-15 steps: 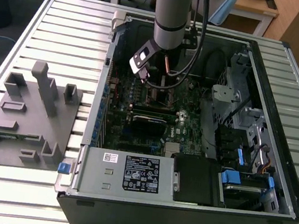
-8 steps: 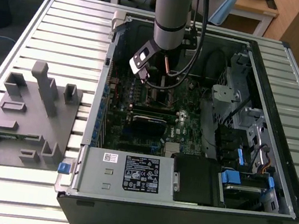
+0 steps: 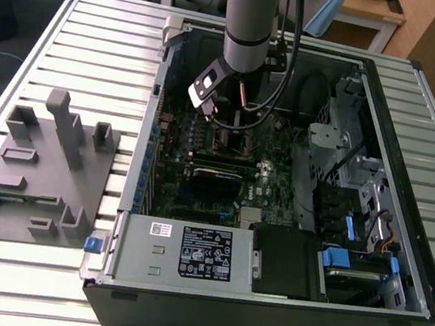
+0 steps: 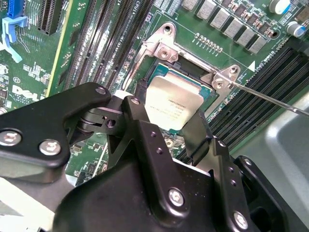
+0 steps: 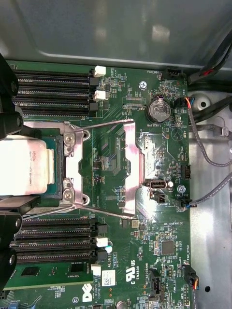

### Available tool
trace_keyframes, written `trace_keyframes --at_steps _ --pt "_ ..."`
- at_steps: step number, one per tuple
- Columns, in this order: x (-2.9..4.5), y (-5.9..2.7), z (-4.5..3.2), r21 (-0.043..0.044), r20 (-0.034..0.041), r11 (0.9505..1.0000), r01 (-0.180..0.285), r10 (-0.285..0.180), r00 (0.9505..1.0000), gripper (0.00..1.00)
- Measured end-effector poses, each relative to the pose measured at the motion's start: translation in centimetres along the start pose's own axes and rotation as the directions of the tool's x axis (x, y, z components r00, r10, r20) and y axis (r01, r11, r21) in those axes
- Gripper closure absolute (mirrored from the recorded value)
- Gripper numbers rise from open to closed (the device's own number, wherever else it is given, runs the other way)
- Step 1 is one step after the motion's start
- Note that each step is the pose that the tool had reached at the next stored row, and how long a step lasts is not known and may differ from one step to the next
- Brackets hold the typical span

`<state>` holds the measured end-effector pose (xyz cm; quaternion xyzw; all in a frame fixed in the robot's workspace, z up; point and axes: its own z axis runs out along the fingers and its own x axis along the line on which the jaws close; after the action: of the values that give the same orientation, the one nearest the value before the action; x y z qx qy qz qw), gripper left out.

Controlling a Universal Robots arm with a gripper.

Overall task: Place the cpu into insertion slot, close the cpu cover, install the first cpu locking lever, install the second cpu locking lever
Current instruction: 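Place the cpu into insertion slot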

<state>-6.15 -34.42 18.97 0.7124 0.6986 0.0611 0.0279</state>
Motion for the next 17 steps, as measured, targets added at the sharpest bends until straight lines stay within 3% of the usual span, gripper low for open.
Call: trace_keyframes --at_steps 4,9,17 --pt "0.05 0.05 -0.24 -0.0013 -0.0024 1.0 0.0 0.0 1.0 0.46" --pt "0.04 0.08 -0.56 -0.0004 -0.0003 1.0 -0.001 0.001 1.0 0.46" --pt "0.02 0.08 -0.55 -0.0026 0.0062 0.9988 -0.049 0.049 0.9988 0.46"
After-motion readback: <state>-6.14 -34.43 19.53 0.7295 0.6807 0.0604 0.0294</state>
